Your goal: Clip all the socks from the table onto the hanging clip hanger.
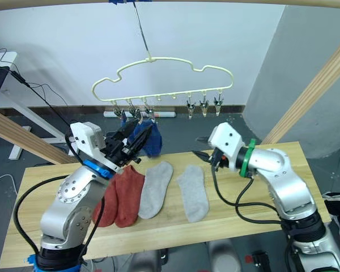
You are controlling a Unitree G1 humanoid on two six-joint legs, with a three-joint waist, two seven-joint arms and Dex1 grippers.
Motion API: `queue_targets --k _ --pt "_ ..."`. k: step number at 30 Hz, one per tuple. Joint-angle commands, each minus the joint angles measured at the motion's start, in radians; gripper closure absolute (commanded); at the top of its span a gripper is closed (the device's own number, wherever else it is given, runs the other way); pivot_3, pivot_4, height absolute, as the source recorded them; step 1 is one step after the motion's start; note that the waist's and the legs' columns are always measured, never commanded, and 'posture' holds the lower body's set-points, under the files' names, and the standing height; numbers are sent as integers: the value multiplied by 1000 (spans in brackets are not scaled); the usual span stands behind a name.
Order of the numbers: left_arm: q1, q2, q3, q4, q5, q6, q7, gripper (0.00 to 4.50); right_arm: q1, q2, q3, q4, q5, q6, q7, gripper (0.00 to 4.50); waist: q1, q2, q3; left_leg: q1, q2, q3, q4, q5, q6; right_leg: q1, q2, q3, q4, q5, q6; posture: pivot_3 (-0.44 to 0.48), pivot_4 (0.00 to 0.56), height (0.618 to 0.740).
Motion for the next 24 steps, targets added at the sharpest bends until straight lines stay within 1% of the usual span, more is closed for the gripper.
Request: queue_targets --k 1,4,7,13,17,20,24 --pt "-6 -28 -15 -6 48 -69 5 2654 -3 -19 -44 -68 32 26 -13 2676 -3 0 0 0 0 0 0 0 0 0 0 0 0 0 0 -267 326 740" --pt "3 -53 -35 -4 67 -89 1 3459 11 -38 -56 -89 47 45 -16 2676 -4 0 0 0 0 0 0 0 0 0 0 0 0 0 0 -279 327 740" --pt "15 -77 -63 -5 110 -104 18 4401 22 -47 -62 -101 53 56 -25 2676 -4 0 0 0 0 0 0 0 0 0 0 0 0 0 0 -279 327 740" --pt "22 -137 -62 27 200 -165 88 4401 17 -57 -67 -102 66 66 -35 2676 -4 0 0 0 0 0 0 0 0 0 0 0 0 0 0 -285 326 740" --pt "37 -157 -73 50 223 -184 91 4401 9 -62 -68 -97 69 63 -39 2676 -4 0 0 0 0 1 0 0 0 0 0 0 0 0 0 -289 324 740" --pt "35 -175 -68 71 229 -196 106 3851 6 -63 -70 -100 73 67 -43 2676 -5 0 0 0 0 1 0 0 0 0 0 0 0 0 0 -296 323 740" --pt "23 -181 -70 92 256 -200 117 2670 9 -66 -71 -103 73 68 -44 2676 -6 0 0 0 0 1 1 0 0 0 0 0 1 0 0 -299 322 740"
